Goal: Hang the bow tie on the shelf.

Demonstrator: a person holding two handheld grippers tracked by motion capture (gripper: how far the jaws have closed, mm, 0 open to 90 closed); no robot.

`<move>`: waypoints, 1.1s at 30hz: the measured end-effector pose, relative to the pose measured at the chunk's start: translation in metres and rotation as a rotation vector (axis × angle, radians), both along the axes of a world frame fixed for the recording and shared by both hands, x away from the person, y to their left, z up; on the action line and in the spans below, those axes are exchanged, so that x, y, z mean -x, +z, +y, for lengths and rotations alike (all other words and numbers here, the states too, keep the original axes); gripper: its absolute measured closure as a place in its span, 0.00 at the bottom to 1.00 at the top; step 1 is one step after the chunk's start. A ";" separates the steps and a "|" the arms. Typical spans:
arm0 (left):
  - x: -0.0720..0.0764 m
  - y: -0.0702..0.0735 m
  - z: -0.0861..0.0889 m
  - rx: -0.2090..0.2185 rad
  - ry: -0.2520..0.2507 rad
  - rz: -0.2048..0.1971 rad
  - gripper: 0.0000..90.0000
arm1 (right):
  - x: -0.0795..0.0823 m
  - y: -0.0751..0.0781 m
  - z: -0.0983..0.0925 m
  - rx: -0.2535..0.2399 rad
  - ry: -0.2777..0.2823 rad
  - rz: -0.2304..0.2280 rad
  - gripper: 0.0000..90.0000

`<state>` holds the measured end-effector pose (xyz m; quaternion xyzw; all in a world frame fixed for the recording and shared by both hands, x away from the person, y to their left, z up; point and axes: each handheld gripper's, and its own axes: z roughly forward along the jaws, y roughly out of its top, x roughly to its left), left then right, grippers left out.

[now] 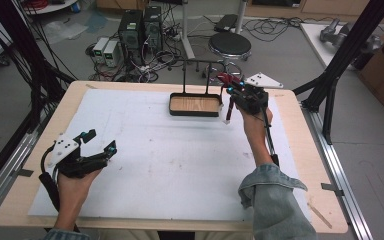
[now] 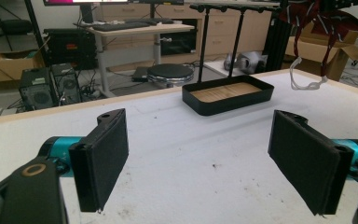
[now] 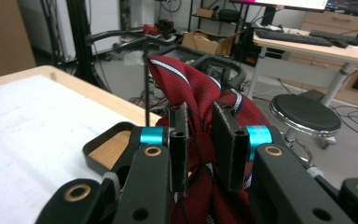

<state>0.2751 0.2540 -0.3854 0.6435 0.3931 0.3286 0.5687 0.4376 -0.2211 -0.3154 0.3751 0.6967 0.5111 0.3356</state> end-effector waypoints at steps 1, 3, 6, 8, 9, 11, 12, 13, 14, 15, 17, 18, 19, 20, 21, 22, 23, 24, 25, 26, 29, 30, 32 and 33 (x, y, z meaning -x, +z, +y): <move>0.000 0.000 0.000 0.001 -0.001 0.001 0.23 | -0.002 0.001 -0.001 -0.013 -0.003 -0.009 0.85; -0.001 -0.001 0.000 0.002 -0.001 0.004 0.23 | -0.006 0.003 -0.002 -0.025 -0.009 -0.013 0.85; -0.001 -0.001 -0.001 0.002 -0.006 0.007 0.23 | -0.011 0.007 -0.002 -0.037 -0.012 -0.027 0.85; -0.001 -0.001 -0.002 0.001 -0.007 0.005 0.23 | -0.017 0.010 0.000 -0.033 -0.017 -0.034 0.85; -0.001 -0.001 -0.002 0.002 -0.008 0.005 0.23 | -0.019 0.011 0.001 -0.027 -0.020 -0.044 0.85; -0.001 0.000 -0.002 0.000 -0.012 0.005 0.23 | -0.025 0.012 0.003 -0.023 -0.025 -0.036 0.85; -0.001 -0.001 -0.002 -0.003 -0.012 0.005 0.23 | -0.028 0.012 0.004 -0.021 -0.026 -0.038 0.85; -0.001 -0.001 -0.002 -0.001 -0.014 0.006 0.23 | -0.028 0.012 0.004 -0.021 -0.026 -0.038 0.85; -0.001 -0.001 -0.003 -0.001 -0.012 0.006 0.23 | -0.035 0.012 0.005 -0.018 -0.032 -0.029 0.85; -0.002 -0.001 -0.002 -0.001 -0.013 0.007 0.23 | -0.037 0.012 0.006 -0.021 -0.034 -0.045 0.85; -0.002 -0.002 -0.002 0.000 -0.012 0.008 0.23 | -0.041 0.011 0.006 -0.019 -0.043 -0.038 0.85; -0.002 -0.002 -0.002 0.000 -0.012 0.010 0.23 | -0.042 0.010 0.006 -0.021 -0.045 -0.037 0.85; -0.002 -0.002 -0.002 0.001 -0.013 0.009 0.23 | -0.045 0.009 0.005 -0.025 -0.047 -0.030 0.85; -0.002 -0.002 -0.002 0.001 -0.013 0.010 0.23 | -0.047 0.007 0.005 -0.025 -0.052 -0.024 0.85; -0.002 -0.002 -0.002 0.000 -0.014 0.010 0.23 | -0.049 0.006 0.004 -0.028 -0.058 -0.022 0.85; -0.002 -0.002 -0.002 0.002 -0.013 0.009 0.23 | -0.051 0.006 0.003 -0.036 -0.062 -0.023 0.85; -0.002 -0.002 -0.003 0.007 -0.015 0.011 0.23 | -0.053 0.005 0.003 -0.045 -0.065 -0.023 0.85; -0.002 -0.002 -0.003 0.005 -0.018 0.012 0.23 | -0.055 0.005 0.002 -0.047 -0.067 -0.022 0.85; -0.002 -0.002 -0.004 0.002 -0.021 0.011 0.23 | -0.057 0.005 0.002 -0.055 -0.072 -0.017 0.85; -0.002 -0.002 -0.005 -0.001 -0.024 0.010 0.23 | -0.059 0.005 0.002 -0.054 -0.073 -0.013 0.85; -0.002 -0.002 -0.007 -0.004 -0.029 0.010 0.23 | -0.064 0.007 0.005 -0.033 -0.083 -0.026 0.85; -0.002 -0.002 -0.007 -0.003 -0.028 0.009 0.23 | -0.064 0.007 0.005 -0.033 -0.083 -0.026 0.85; -0.003 -0.003 -0.006 0.002 -0.029 0.013 0.23 | -0.069 0.006 0.005 -0.032 -0.097 -0.021 0.85; -0.003 -0.003 -0.005 0.000 -0.028 0.014 0.23 | -0.070 0.005 0.005 -0.032 -0.107 -0.009 0.85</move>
